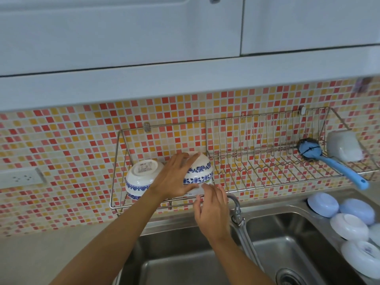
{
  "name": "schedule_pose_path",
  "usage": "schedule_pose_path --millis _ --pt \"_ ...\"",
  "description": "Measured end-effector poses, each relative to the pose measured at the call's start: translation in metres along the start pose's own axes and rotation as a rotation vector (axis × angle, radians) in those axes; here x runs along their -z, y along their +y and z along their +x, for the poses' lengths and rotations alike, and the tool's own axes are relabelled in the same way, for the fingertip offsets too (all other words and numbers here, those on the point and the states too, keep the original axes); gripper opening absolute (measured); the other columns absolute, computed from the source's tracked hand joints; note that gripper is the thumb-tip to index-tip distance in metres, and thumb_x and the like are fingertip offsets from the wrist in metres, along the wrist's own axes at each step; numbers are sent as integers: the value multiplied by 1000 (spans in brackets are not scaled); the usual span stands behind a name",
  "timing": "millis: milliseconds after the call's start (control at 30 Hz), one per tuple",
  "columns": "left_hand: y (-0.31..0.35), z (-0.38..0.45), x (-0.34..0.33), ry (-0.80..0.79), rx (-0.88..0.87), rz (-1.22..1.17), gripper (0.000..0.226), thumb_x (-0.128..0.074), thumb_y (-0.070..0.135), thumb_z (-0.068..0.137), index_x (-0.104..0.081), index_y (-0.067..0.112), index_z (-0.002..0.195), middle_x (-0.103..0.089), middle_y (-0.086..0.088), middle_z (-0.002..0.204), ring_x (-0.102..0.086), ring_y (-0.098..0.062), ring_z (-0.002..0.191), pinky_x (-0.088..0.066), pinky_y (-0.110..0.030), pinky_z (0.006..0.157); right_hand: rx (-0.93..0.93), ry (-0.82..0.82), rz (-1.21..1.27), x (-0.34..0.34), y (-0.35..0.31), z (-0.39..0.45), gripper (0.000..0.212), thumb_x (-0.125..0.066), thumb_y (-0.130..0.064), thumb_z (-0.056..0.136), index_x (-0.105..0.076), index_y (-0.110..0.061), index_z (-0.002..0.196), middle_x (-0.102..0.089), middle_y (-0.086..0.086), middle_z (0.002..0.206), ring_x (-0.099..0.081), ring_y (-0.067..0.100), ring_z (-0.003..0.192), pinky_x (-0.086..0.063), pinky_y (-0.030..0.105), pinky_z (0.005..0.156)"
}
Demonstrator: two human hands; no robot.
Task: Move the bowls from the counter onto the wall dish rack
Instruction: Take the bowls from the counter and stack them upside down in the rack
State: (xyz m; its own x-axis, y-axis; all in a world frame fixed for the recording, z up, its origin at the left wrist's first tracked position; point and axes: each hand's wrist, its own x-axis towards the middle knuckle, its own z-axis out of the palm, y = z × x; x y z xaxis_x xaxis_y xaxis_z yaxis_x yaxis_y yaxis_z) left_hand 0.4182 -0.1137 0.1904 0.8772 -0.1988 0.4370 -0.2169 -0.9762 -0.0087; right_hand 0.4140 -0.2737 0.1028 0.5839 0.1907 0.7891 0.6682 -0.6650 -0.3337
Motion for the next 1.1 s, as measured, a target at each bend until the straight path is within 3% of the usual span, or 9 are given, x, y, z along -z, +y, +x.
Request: schedule_pose_path --millis 100,367,467,600,700,767,867,967,1100 --pt "-3 -5 4 -15 11 -52 93 -59 64 79 -12 28 151 -36 -7 141 -32 -26 130 -32 -42 109 -18 8 1 5 -3 1 41 -70 -20 78 -54 -12 115 -68 5 101 -53 17 103 -47 39 99" --pt "-1 -25 3 9 96 -172 75 -67 37 84 -29 24 147 -34 -6 143 -34 -23 131 -37 -38 110 1 -132 -142 3 1 -1 60 -40 -39 92 -40 -5 142 -47 17 143 -41 27 126 -44 47 104" --pt "3 -24 0 16 68 -123 64 -66 26 85 -38 27 143 -40 -4 141 -36 -22 131 -39 -40 109 36 -168 -168 1 7 -2 62 -41 -43 93 -41 -5 142 -48 13 144 -53 26 121 -42 43 104" --pt "8 -28 -5 -26 99 -196 66 -56 29 92 -24 27 149 -26 -1 156 -18 -20 145 -22 -42 119 -9 -189 -177 2 2 1 59 -38 -41 91 -49 -5 136 -55 12 137 -59 27 114 -43 45 103" --pt "17 -39 -8 -71 174 -141 61 -31 41 101 1 30 151 2 3 162 2 -18 148 -14 -37 118 -23 -219 -191 2 -1 2 56 -38 -40 91 -51 -7 135 -58 10 135 -57 26 118 -39 45 107" --pt "25 -46 -10 -90 222 -38 59 -16 47 100 6 26 151 6 1 161 3 -18 148 -14 -35 118 -23 -245 -194 3 0 1 55 -34 -41 94 -48 -9 137 -56 10 138 -52 25 126 -35 49 112" --pt "35 -66 -16 -44 307 31 63 -7 51 99 -11 18 152 -12 -5 160 -14 -20 147 -22 -38 118 -45 -242 -193 6 -1 -13 60 -34 -41 97 -32 -11 148 -36 10 153 -27 29 144 -18 51 119" --pt "36 -98 -24 91 332 54 51 -19 40 103 -31 17 147 -39 -6 151 -36 -22 139 -23 -41 116 -108 -297 -134 3 -14 -43 69 -30 -45 97 -8 -13 154 -3 9 162 1 27 150 -7 46 118" --pt "33 -157 -34 93 361 12 53 -15 36 104 3 23 152 -2 -1 161 2 -18 148 -1 -45 120 -122 -540 -69 -19 -33 -111 72 -10 -58 94 -6 -17 154 5 8 162 0 27 148 -7 46 117"
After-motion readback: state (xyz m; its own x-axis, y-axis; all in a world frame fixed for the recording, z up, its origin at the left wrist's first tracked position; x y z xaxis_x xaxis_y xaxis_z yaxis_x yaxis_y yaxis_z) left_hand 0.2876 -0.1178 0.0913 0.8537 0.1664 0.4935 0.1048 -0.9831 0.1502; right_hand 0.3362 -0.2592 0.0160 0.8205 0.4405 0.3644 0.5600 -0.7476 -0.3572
